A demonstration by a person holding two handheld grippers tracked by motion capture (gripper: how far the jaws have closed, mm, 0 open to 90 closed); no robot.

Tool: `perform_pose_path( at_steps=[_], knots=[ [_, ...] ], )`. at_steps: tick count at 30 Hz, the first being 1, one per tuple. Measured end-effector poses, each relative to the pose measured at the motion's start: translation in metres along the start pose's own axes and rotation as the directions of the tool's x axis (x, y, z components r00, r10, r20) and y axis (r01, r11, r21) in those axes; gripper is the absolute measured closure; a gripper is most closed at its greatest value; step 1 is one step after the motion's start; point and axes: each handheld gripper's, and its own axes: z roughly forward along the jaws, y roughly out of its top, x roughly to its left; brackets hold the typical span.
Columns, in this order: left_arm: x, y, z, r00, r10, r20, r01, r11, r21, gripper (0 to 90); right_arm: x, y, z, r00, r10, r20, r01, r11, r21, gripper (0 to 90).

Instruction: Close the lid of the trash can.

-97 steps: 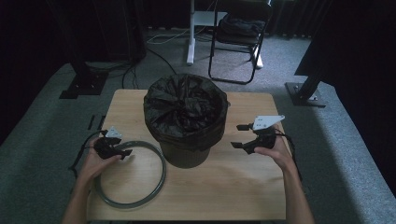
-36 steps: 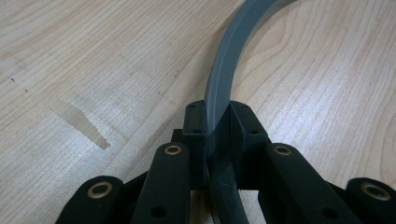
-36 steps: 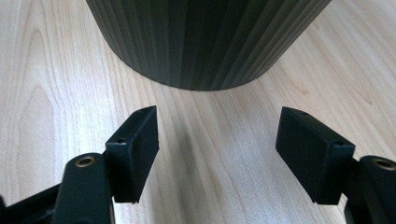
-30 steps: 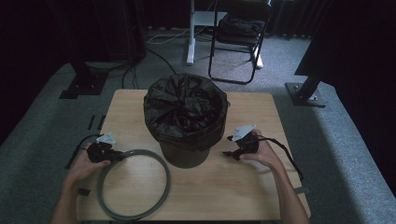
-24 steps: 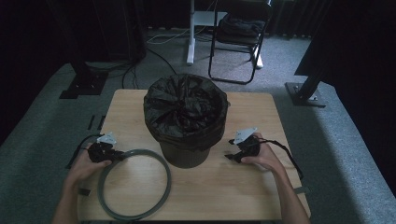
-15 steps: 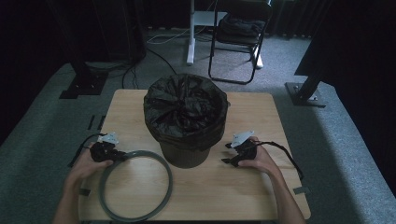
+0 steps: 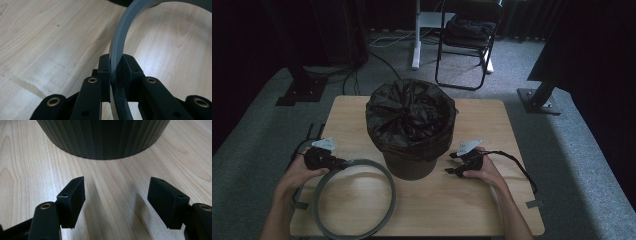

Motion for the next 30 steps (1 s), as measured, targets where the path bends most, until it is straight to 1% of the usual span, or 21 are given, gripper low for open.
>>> perform_pose_path(
  at_steps=[3,5,12,14,15,16,19,22,25,30],
  knots=[
    [-0.003,0.007,-0.006,0.9995,0.026,0.016,-0.026,0.9997,0.003,78.5,0.001,-0.001,0.004,1.0000,0.000,-0.003,0.000,1.000,0.006,29.7],
    [-0.005,0.013,-0.012,0.9988,0.041,0.028,-0.041,0.9991,-0.009,78.5,0.001,-0.003,0.006,1.0000,-0.004,0.000,0.004,1.000,0.010,29.5],
    [-0.015,0.033,-0.033,0.9934,0.099,0.058,-0.098,0.9950,-0.019,78.5,0.002,-0.004,0.009,1.0000,0.007,0.004,-0.007,1.000,-0.011,28.0],
    [-0.017,0.038,-0.039,0.9913,0.113,0.067,-0.112,0.9934,-0.026,78.5,0.000,-0.006,0.009,0.9999,0.010,0.007,-0.010,0.999,-0.031,28.2],
    [-0.019,0.041,-0.041,0.9904,0.119,0.072,-0.117,0.9927,-0.031,78.5,-0.001,-0.007,0.009,0.9998,0.020,0.004,-0.020,0.999,-0.038,28.3],
    [-0.020,0.043,-0.044,0.9895,0.125,0.073,-0.122,0.9919,-0.034,78.4,-0.003,-0.008,0.008,0.9995,0.030,0.002,-0.030,0.999,-0.041,28.3],
    [-0.021,0.048,-0.052,0.9877,0.139,0.072,-0.135,0.9896,-0.049,78.4,-0.002,-0.009,0.007,0.9997,0.022,0.007,-0.022,0.999,-0.037,27.8],
    [-0.023,0.052,-0.058,0.9871,0.143,0.070,-0.140,0.9885,-0.058,78.4,-0.002,-0.009,0.007,0.9998,0.020,0.008,-0.020,0.999,-0.036,27.7],
    [-0.025,0.056,-0.064,0.9859,0.154,0.065,-0.151,0.9872,-0.050,78.4,-0.002,-0.009,0.007,0.9997,0.023,0.011,-0.023,0.999,-0.036,27.6],
    [-0.029,0.062,-0.076,0.9825,0.175,0.065,-0.171,0.9837,-0.055,78.4,-0.002,-0.009,0.007,0.9996,0.025,0.011,-0.025,0.999,-0.036,27.5]
  ],
)
